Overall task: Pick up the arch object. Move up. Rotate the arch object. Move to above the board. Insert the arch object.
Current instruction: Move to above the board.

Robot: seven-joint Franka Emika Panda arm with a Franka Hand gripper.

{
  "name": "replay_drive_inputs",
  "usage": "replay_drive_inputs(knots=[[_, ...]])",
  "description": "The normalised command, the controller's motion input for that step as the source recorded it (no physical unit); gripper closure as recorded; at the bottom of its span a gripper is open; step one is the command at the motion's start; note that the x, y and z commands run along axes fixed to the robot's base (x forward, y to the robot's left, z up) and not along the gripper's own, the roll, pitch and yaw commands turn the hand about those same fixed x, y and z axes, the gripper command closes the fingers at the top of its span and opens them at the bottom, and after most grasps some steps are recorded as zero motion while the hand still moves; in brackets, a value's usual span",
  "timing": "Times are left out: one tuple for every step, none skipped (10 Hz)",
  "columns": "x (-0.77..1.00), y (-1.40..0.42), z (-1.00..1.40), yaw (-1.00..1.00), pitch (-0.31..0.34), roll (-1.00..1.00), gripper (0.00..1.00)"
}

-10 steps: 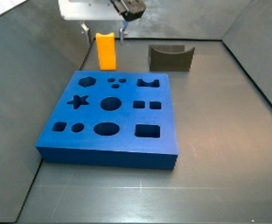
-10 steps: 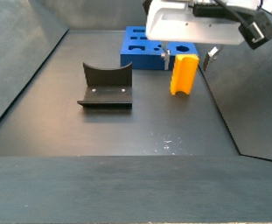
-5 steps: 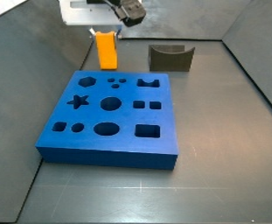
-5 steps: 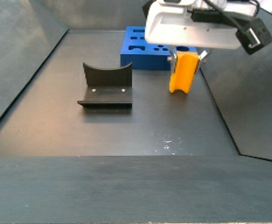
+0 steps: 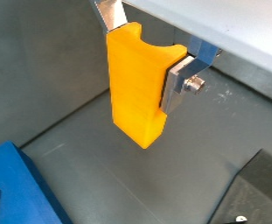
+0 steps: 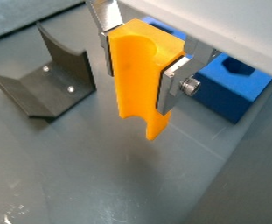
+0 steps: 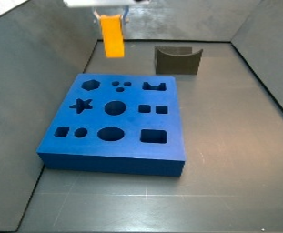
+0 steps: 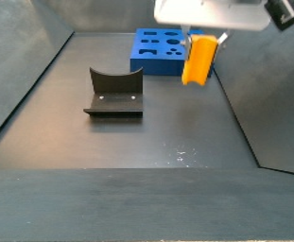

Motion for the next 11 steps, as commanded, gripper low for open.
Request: replay_drive_inputs(knots=[[0.07, 0.03, 1.0, -0.01, 0.085, -0.08, 1.0], [0.07, 0.03, 1.0, -0.02, 0.084, -0.07, 1.0], [0.06, 0.03, 1.0, -0.02, 0.081, -0.06, 1.0], [0.06, 0.03, 1.0, -0.02, 0.081, -0.05, 1.0], [0.06, 0.03, 1.0, -0.03, 0.08, -0.04, 1.0], [0.05, 0.03, 1.0, -0.03, 0.079, -0.03, 1.0], [0.05, 0.03, 1.0, -0.03, 0.08, -0.02, 1.0], [0.05, 0.04, 1.0, -0.03, 0.081, -0.01, 1.0], [0.04, 0.04, 1.0, -0.03, 0.083, 0.0, 1.0], [0.04, 0.04, 1.0, -0.03, 0.083, 0.0, 1.0], [0.04, 0.04, 1.0, -0.03, 0.08, 0.01, 1.0]])
